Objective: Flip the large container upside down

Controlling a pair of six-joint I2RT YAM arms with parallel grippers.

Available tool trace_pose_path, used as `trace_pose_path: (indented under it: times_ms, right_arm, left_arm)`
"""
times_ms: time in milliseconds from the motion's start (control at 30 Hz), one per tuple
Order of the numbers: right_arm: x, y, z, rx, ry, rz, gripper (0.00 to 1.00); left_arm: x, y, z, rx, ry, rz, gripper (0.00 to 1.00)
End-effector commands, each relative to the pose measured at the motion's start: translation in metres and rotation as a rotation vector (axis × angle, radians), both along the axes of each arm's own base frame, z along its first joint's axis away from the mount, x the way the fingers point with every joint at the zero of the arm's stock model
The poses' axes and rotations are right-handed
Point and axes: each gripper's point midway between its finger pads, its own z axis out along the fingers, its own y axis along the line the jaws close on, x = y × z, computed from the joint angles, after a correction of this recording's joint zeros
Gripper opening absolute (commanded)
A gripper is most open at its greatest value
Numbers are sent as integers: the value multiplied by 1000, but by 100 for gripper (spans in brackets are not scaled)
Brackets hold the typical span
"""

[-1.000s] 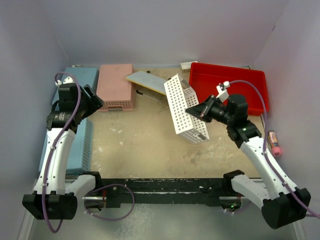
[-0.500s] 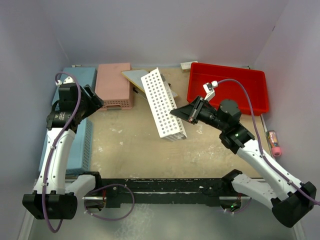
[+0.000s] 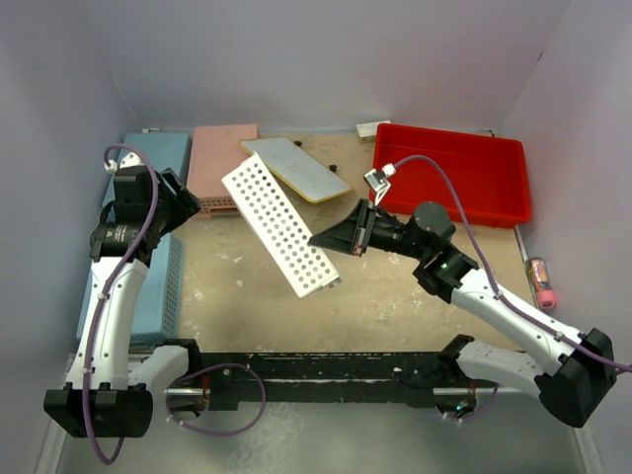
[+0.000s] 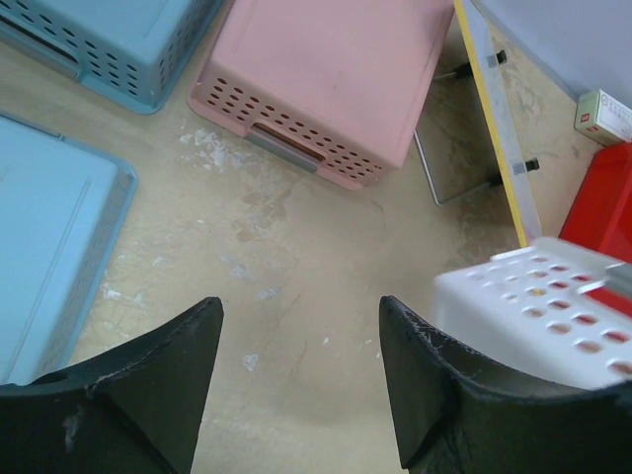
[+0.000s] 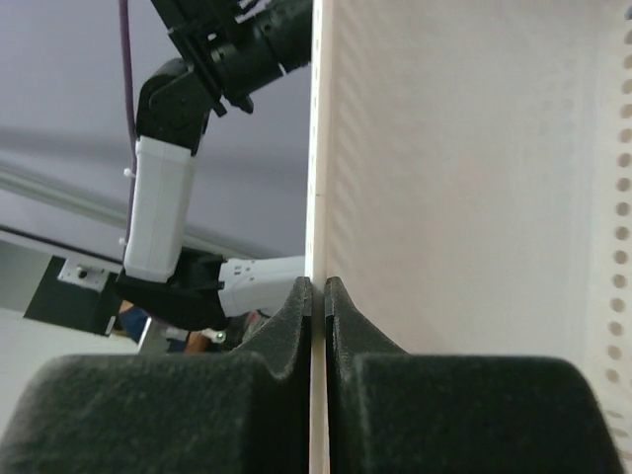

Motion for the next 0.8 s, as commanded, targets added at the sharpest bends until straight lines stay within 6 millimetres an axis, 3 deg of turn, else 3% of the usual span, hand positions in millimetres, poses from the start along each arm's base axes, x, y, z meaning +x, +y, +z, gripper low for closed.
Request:
trace_pose_path:
  times_ms: [0,167,467,767]
  right_arm:
    - [-18,7,13,89,-20,82,0]
    - [-3,8,-38,-35,142,3,0]
    - [-6,-15,-128,-143,476,-131,0]
    - [1,-54,-181,-162,667,-317,0]
  left_arm:
    - [1,10,29,21,-87,53,63]
    - [1,10,25,19,-79,50,63]
    - [-4,10,20,29,-66,40,63]
    - [-7,8,17,32,-62,23,63]
